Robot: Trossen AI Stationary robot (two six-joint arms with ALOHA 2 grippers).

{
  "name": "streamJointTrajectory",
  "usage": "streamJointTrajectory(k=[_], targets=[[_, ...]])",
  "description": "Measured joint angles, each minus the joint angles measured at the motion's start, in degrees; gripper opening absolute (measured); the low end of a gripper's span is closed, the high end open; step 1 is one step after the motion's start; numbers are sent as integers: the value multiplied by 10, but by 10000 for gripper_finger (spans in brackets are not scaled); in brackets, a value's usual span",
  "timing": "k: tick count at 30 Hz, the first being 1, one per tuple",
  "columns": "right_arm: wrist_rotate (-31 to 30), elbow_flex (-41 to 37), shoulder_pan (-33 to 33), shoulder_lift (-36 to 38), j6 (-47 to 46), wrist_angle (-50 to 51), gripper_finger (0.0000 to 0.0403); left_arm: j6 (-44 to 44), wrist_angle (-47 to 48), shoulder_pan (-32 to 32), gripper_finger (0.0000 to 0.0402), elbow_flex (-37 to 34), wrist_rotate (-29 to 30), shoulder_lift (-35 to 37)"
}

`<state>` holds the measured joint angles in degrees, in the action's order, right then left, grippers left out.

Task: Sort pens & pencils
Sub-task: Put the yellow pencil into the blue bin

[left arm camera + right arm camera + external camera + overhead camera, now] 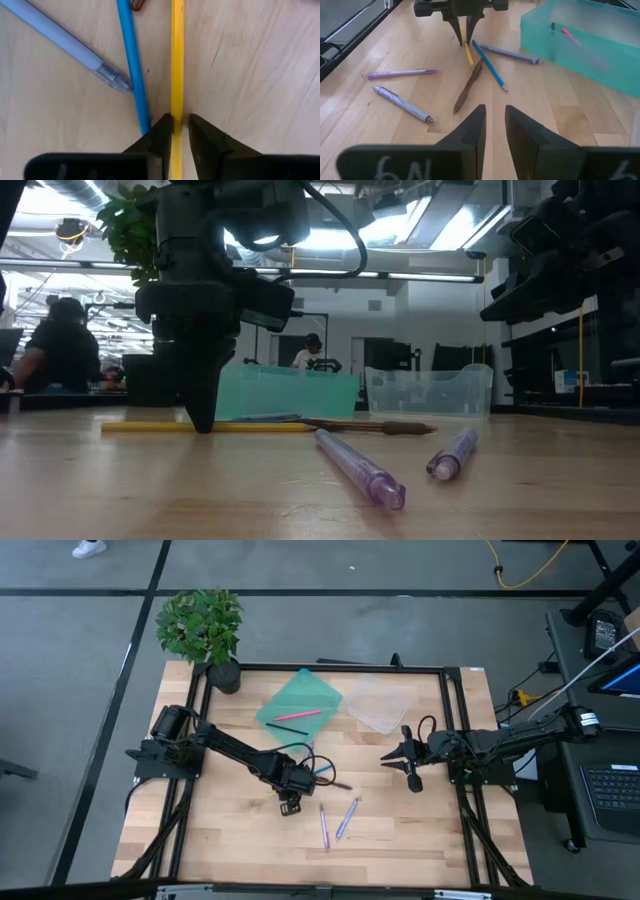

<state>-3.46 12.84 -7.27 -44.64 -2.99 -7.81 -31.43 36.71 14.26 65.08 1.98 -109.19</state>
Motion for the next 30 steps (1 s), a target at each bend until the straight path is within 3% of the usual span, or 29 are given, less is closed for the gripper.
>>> streamJointTrajectory(k=[9,30], targets=[[0,0,0,0,0,0,75,-2,-2,0,16,0,1,0],[0,0,0,0,0,0,75,17,-2,1,12,0,7,0]])
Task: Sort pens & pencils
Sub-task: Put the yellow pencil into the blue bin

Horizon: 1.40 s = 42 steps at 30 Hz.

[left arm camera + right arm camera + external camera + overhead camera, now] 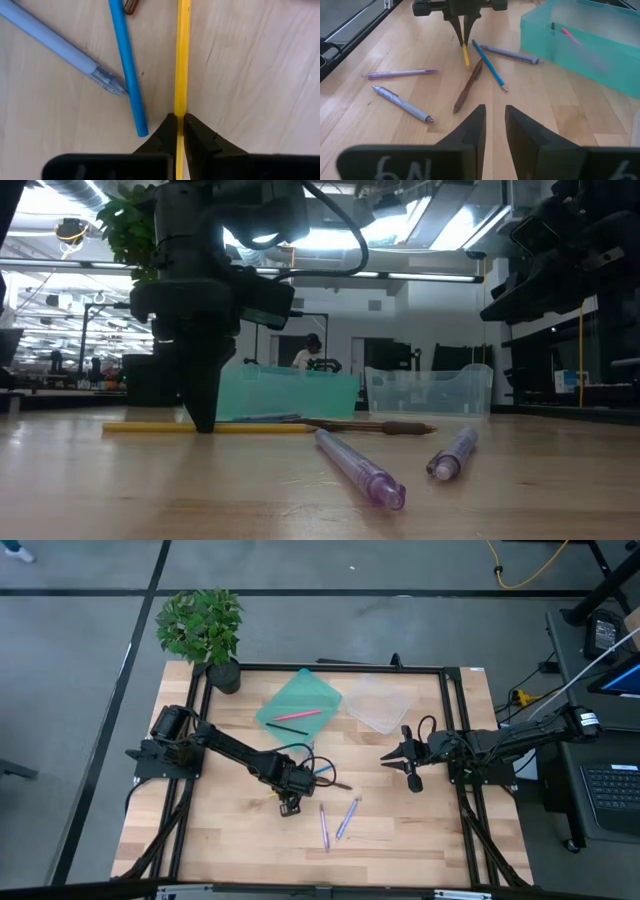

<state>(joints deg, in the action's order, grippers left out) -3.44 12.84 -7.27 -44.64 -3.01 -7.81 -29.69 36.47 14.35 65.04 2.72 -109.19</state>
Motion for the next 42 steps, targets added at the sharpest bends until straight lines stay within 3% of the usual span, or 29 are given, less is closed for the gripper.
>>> streamJointTrajectory(k=[24,35,42], targets=[[0,0,0,0,-11,9,75,49,11,4,11,-2,46,87],[0,0,0,-3,-28,26,74,47,39,44,11,-5,153,173],[0,0,0,-3,-31,26,75,26,-12,57,11,-83,209,232]])
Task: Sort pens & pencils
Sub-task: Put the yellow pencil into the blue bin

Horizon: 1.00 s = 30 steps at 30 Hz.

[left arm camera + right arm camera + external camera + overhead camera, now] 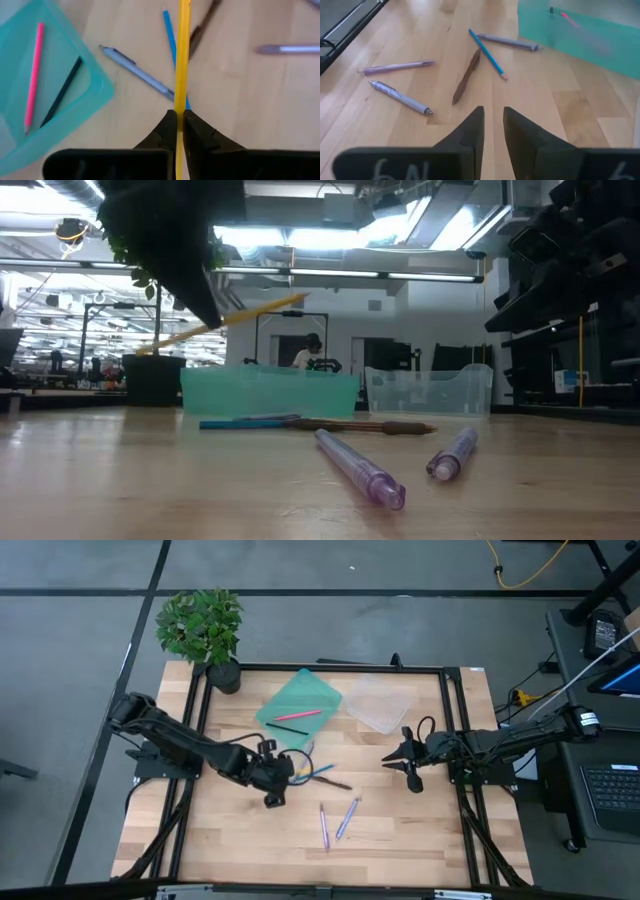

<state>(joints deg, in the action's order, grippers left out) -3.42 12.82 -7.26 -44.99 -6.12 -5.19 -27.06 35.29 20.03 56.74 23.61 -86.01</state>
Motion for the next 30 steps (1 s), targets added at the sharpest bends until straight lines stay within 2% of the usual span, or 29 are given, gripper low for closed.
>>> streamJointTrajectory(k=[9,16,21,30], targets=[[0,0,0,0,1,-6,75,49,-242,-21,11,-173,51,111],[0,0,0,0,3,-6,75,97,-413,-37,11,-269,54,173],[0,0,0,0,4,-6,75,110,-468,-50,11,-302,43,179],[0,0,0,0,4,-6,75,171,-536,-84,11,-304,39,179]])
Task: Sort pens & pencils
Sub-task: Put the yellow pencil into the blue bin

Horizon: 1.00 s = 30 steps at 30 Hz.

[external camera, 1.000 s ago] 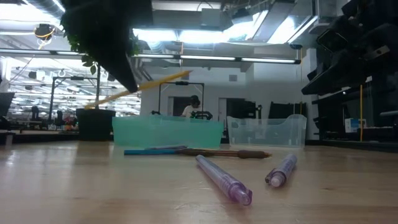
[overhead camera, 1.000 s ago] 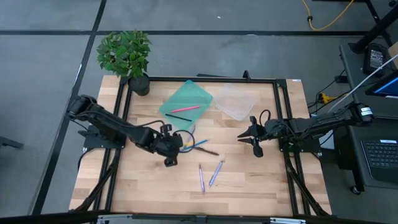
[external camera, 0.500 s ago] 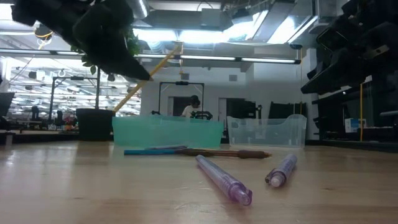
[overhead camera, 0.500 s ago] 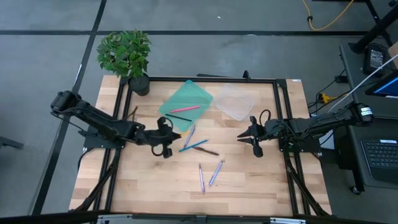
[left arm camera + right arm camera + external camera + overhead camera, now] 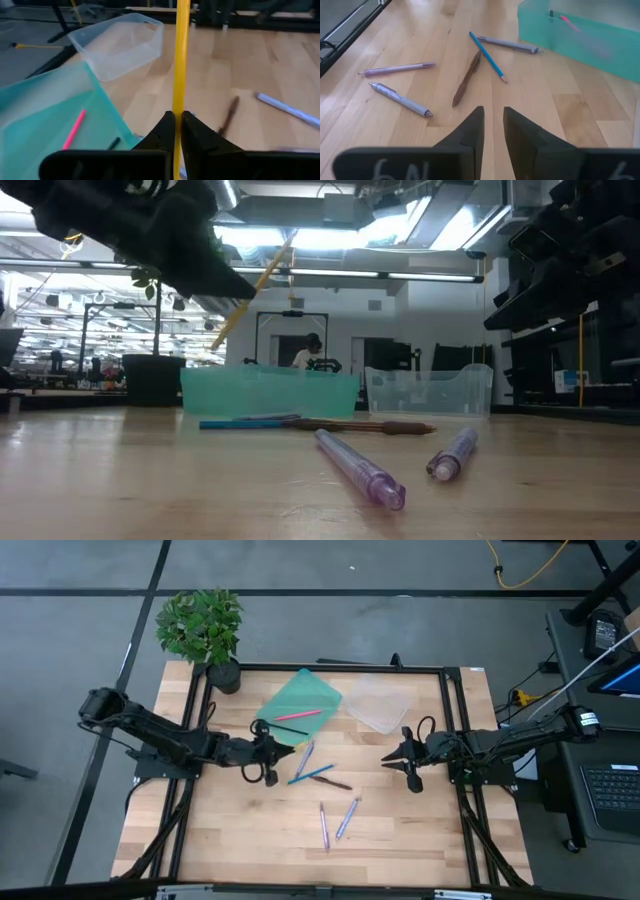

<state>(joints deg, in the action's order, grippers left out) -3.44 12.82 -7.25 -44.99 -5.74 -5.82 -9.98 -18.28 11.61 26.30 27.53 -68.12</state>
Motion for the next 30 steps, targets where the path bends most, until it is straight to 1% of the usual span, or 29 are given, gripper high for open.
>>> streamJointTrajectory(k=[3,9,13,20,23,27,30], targets=[[0,0,0,0,0,0,75,1,-22,-20,11,0,13,0],[0,0,0,0,0,0,75,2,-38,-60,11,0,19,0],[0,0,0,0,0,0,75,2,-45,-81,11,0,60,0],[0,0,0,0,0,0,75,16,-58,-121,11,0,88,0],[0,0,0,0,0,0,75,16,-58,-141,11,0,85,0],[0,0,0,0,0,0,75,16,-58,-166,11,0,49,-5],[0,0,0,0,0,-1,75,16,-57,-180,11,0,46,-6]])
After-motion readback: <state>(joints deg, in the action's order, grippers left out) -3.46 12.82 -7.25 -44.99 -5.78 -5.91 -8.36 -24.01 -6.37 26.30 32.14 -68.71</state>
